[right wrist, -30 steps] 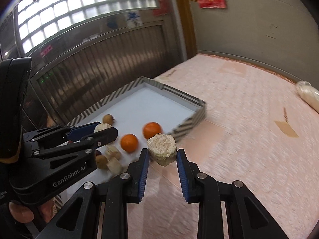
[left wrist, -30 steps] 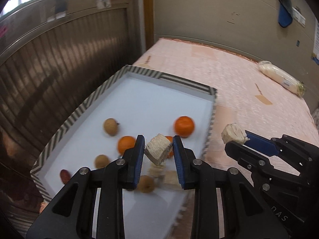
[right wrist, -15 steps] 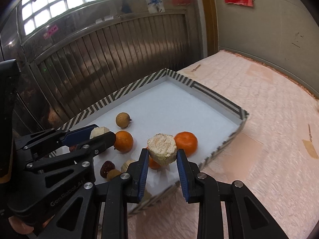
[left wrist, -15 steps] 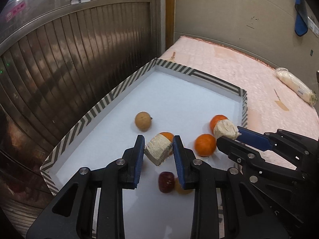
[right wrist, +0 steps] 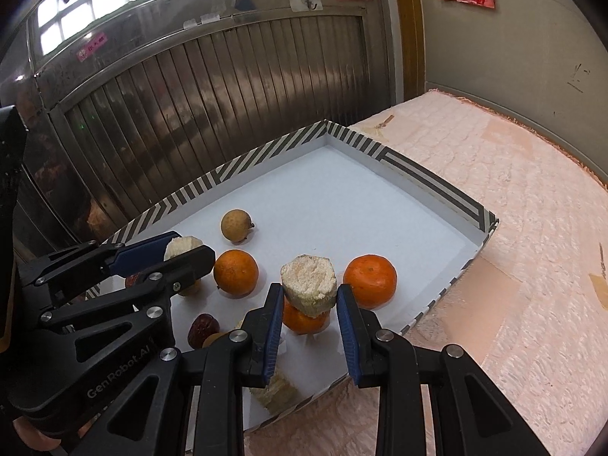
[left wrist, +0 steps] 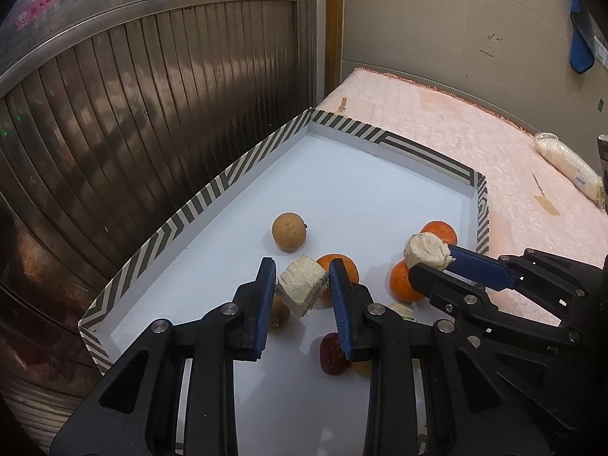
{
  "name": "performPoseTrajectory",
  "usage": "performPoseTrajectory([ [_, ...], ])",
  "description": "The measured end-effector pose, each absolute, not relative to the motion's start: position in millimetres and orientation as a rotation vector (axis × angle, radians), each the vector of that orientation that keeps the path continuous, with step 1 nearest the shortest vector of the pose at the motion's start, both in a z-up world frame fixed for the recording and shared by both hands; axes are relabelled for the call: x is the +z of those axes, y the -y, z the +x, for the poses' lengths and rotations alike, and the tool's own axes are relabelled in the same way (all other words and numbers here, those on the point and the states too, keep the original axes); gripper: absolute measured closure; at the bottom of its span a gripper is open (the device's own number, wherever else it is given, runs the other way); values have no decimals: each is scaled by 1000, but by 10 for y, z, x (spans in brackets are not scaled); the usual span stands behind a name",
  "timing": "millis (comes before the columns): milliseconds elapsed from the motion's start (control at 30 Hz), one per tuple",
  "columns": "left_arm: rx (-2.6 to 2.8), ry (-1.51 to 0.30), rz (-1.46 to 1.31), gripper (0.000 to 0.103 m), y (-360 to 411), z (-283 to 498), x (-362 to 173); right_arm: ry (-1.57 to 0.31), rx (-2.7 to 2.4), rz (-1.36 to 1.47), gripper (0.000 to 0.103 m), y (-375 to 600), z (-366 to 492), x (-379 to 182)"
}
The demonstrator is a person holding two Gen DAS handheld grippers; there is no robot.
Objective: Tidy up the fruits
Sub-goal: 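Lower both tools into the tray and open them to drop the pale pieces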
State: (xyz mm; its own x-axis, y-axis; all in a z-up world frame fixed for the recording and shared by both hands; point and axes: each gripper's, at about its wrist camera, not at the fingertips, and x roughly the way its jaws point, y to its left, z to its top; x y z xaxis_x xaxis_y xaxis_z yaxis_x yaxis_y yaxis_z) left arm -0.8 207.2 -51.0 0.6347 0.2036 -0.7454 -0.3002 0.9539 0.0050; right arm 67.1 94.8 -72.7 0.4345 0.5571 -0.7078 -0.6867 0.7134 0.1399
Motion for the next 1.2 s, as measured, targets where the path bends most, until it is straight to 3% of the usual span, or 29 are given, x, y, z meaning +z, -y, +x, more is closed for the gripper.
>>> performPoseTrajectory([
  [267, 292, -859, -172, 75, -2146, 5, -537, -823, 786, -203, 76, -1029, 715, -783],
  [433, 301, -861, -186, 72, -2165, -19, -542, -821, 795, -207, 69, -1008, 668, -803],
  [600, 316, -821, -171, 51, -2103, -106, -496, -809, 784, -192, 69, -912, 594, -772],
  [667, 318, -806, -167, 47, -2072, -138, -467, -800, 783, -181, 69, -844, 564, -749],
  [1200, 338, -658, -105, 47, -1687, -446, -90, -677, 717, -83, 69, -248, 183, -477],
])
